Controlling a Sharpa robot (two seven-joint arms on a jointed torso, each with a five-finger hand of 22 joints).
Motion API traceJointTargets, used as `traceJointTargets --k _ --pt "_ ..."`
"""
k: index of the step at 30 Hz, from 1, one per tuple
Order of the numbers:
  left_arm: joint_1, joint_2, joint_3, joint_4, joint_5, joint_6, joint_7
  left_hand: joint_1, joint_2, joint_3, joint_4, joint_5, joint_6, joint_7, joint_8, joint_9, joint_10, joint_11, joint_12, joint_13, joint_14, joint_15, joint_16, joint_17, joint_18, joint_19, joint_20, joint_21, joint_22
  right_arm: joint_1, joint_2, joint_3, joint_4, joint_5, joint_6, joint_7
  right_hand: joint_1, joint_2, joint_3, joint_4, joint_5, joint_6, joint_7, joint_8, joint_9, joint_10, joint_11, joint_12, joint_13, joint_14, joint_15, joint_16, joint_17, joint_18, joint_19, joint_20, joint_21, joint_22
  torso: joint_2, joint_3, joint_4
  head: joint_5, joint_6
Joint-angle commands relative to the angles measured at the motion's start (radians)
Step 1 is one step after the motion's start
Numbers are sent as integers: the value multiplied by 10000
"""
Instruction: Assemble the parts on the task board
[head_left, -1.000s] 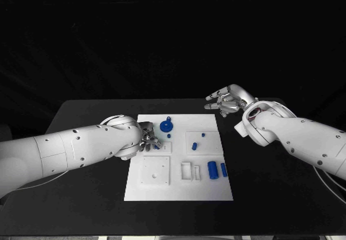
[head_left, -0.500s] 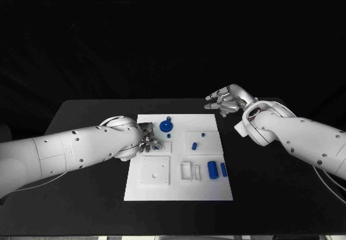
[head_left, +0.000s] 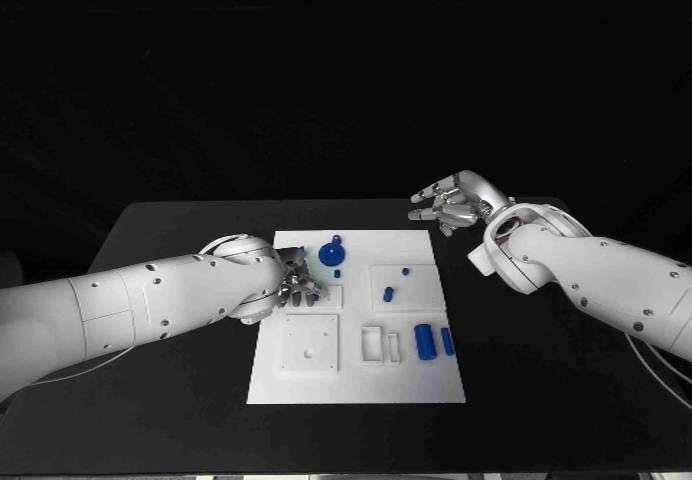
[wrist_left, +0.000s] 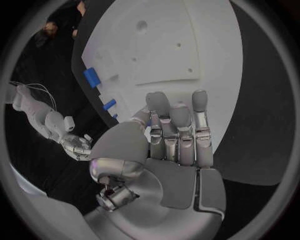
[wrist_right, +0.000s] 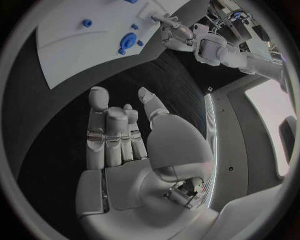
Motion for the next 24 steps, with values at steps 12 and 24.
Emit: traceJointTargets --k 12,24 --pt "-5 5 3 -139 -15 -34 -8 68 -488 -367 550 -739 55 -19 -20 21 491 -47 -14 -45 -3 -3 9 -42 -149 56 0 -82 195 -7 -13 6 0 21 124 103 -77 1 43 -48 48 45 25 -42 -14 -32 -7 -35 -11 1 -2 -16 13 147 238 17 -14 349 1 0 3 -53 19" --pt "49 -342 40 54 551 -498 85 -144 -2750 -1330 2894 -1146 -75 64 -128 -237 481 -14 -206 -257 -115 -52 -185 -90 -149 -5 -63 -168 160 -21 -24 7 -19 10 83 119 -98 -7 39 -40 73 42 24 -41 -13 -29 -7 -39 -15 2 -3 -23 9 151 243 15 0 349 -15 -12 13 -66 74"
